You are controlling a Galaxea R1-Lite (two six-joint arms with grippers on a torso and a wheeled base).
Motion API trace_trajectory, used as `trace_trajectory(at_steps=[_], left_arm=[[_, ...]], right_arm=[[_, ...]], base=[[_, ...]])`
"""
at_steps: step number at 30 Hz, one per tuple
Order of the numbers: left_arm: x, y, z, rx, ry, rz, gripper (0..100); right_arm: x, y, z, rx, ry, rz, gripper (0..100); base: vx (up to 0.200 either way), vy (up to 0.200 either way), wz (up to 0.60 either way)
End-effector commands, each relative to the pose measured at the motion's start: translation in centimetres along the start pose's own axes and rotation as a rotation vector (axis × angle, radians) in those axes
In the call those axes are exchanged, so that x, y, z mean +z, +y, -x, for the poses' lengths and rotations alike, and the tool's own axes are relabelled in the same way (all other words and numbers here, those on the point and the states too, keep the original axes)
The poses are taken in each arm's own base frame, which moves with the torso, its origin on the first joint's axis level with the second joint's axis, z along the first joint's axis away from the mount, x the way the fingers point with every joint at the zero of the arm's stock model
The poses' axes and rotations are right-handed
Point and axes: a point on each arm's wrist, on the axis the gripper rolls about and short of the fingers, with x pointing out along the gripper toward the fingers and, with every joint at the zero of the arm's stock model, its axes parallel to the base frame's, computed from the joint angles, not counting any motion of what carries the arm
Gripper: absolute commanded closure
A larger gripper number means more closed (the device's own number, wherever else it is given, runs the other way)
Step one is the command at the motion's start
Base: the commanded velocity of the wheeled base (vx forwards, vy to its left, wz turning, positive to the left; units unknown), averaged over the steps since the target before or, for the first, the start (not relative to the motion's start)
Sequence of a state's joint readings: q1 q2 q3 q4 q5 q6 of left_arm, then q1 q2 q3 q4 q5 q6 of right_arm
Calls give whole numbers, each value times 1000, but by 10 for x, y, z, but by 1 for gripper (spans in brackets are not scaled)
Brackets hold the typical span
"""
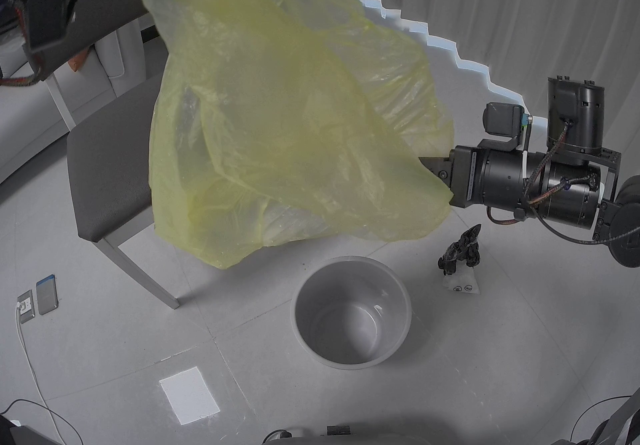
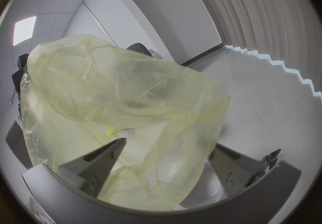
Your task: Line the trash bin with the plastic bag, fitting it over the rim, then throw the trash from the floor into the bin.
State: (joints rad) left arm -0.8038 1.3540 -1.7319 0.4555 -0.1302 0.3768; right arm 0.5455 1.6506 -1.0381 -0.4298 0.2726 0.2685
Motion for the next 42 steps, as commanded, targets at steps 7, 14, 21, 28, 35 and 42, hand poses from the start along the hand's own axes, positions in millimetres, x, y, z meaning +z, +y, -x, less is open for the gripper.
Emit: trace_trajectory(at_steps=[7,14,21,28,35,42], left_arm=[[-8,2,-2,36,46,13,100],[-22,-8,20,56,53,105,100],[-64,-14,13,320,2,452,100],[-165,-17,-23,424,139,636,100],[-209,-26,-49,435,228,768,100],[-235,-36,-87,398,281,830,100]], right_arm=[[-2,3,15,-23,41,-4,100],[-19,-2,18,-139,109,22,100],[-40,-5,12,-256,164,38,100],[-56,-19,-4,-309,225,26,100],[-75,-33,-16,-327,296,9,100],[-94,-52,-29,-335,370,-18,100]], base=[[0,0,0],[0,0,0],[0,0,0],[0,0,0],[0,0,0],[0,0,0]])
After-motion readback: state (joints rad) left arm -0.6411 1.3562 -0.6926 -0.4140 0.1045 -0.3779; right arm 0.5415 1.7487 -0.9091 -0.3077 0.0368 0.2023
